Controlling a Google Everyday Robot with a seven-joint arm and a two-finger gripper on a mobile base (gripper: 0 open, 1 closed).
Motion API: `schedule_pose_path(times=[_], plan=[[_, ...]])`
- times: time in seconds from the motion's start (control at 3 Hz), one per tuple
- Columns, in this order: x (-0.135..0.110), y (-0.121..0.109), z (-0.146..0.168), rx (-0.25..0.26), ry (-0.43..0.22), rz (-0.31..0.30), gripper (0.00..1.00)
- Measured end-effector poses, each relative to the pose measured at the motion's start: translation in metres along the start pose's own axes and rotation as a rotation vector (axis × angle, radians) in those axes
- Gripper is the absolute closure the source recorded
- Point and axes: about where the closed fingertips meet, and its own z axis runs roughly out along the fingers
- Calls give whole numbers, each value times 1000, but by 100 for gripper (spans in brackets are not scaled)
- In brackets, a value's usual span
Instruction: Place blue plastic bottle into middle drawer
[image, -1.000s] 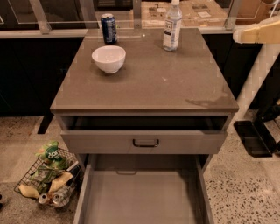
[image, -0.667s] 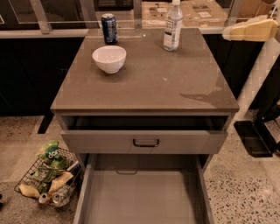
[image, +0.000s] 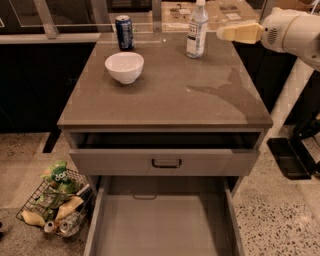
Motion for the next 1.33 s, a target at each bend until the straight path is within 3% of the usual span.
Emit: schedule_pose_path(times=[0.67, 1.0, 1.33], plan=[[20, 7, 117, -26, -14, 103, 0], [20, 8, 120, -27, -14, 102, 0], [33, 5, 145, -9, -8, 85, 0]])
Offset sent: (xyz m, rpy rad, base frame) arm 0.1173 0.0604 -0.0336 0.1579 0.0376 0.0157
